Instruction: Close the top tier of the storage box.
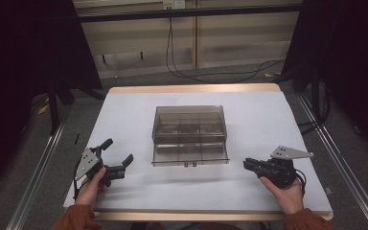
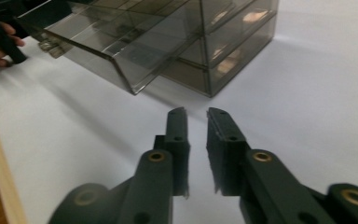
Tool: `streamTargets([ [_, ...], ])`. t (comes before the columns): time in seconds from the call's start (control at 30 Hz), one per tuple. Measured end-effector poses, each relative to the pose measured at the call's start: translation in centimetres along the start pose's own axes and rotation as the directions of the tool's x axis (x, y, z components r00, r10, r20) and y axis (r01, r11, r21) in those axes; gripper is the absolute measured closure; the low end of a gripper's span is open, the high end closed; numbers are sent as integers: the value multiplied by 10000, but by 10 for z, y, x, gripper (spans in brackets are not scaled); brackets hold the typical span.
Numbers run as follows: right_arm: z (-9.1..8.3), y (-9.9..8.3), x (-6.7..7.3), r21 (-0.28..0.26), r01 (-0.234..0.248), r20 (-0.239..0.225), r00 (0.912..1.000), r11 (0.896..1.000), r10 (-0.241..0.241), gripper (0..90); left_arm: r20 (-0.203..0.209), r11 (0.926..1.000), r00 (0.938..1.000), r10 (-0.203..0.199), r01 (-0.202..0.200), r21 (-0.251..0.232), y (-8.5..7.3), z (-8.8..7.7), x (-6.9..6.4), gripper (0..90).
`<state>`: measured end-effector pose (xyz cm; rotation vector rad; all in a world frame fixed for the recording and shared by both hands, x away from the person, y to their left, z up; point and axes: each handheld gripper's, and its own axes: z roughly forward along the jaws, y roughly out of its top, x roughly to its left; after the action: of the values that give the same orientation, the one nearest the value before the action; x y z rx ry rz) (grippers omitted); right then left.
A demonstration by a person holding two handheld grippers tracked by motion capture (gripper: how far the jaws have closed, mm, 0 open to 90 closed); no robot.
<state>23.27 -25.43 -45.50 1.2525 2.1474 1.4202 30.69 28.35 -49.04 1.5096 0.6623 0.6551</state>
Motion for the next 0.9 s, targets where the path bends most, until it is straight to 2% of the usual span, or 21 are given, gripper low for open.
streamTargets([
  [0.07,0,0,2,7,51,-199,9998,10000,-51,860,71,9999,9999,75,-76,73,0,0,1,0],
  [0.13,0,0,5,128,130,-453,9989,9998,-124,892,68,10000,10000,-17,17,-8,0,0,0,0],
  [0.2,1,0,6,173,172,-516,9985,9997,-163,900,67,10000,10000,-16,16,-8,0,0,0,0],
  [0.33,3,1,11,316,340,-811,9962,9989,-313,900,64,10000,10000,-5,5,-15,0,0,0,0],
  [0.43,2,2,17,183,494,-1035,9935,9986,-473,900,69,10000,10000,-11,11,-9,0,0,0,0],
  [0.47,3,3,23,152,678,-1108,9917,9976,-657,900,70,10000,10000,-8,8,-3,0,0,0,0],
  [0.53,3,4,25,184,735,-1156,9908,9971,-709,900,0,10000,10000,8,-8,2,0,0,0,0],
  [0.9,10,4,37,440,1153,-1975,9747,9924,-1045,900,61,10000,10000,-24,24,-1,0,0,0,0],
])
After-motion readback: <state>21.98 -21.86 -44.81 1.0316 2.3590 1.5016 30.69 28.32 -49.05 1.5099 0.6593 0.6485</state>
